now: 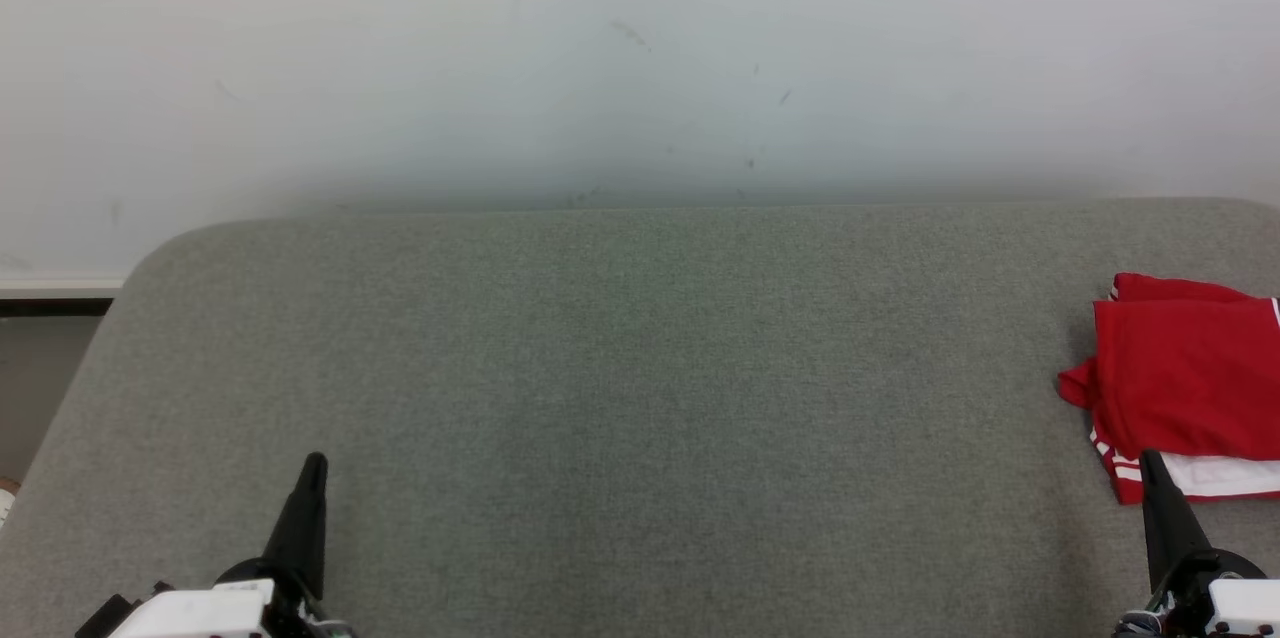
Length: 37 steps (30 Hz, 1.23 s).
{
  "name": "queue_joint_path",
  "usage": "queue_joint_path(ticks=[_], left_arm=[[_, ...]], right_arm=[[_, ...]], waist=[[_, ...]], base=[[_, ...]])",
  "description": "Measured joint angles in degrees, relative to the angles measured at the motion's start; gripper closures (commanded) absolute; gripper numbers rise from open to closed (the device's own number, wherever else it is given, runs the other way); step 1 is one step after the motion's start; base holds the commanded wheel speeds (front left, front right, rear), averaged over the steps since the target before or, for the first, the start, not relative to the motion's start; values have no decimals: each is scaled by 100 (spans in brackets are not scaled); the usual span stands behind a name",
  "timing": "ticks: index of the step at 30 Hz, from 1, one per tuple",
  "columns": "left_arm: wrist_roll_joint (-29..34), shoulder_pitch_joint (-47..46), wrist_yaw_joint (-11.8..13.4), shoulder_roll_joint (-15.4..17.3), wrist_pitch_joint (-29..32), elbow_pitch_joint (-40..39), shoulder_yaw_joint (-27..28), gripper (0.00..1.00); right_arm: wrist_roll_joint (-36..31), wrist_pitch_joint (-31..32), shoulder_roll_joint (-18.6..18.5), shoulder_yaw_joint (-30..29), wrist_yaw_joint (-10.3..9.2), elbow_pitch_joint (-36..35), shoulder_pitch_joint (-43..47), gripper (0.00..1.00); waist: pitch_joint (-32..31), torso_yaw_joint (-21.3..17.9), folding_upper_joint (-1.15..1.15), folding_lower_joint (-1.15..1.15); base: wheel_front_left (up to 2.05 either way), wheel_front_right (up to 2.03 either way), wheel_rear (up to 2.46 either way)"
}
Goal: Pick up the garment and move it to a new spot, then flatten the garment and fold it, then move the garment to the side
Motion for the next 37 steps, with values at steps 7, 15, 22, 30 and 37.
queue_joint_path(ticks=[7,15,22,30,37], left_arm=[[0,0,0,0,0,0,0,100],[0,0,0,0,0,0,0,100],[0,-1,0,0,0,0,0,100],[0,-1,0,0,0,0,0,100],[0,-1,0,0,0,0,0,100]], right_arm=[[0,1,1,-1,0,0,-1,100],[0,1,1,-3,0,1,-1,100],[-1,1,2,-4,0,1,-1,100],[-1,3,3,-4,0,1,-1,100],[-1,4,4,-5,0,1,-1,100]], waist=[[0,0,0,0],[0,0,0,0],[0,0,0,0],[0,0,0,0],[0,0,0,0]], base=[[0,0,0],[0,0,0],[0,0,0],[0,0,0],[0,0,0]])
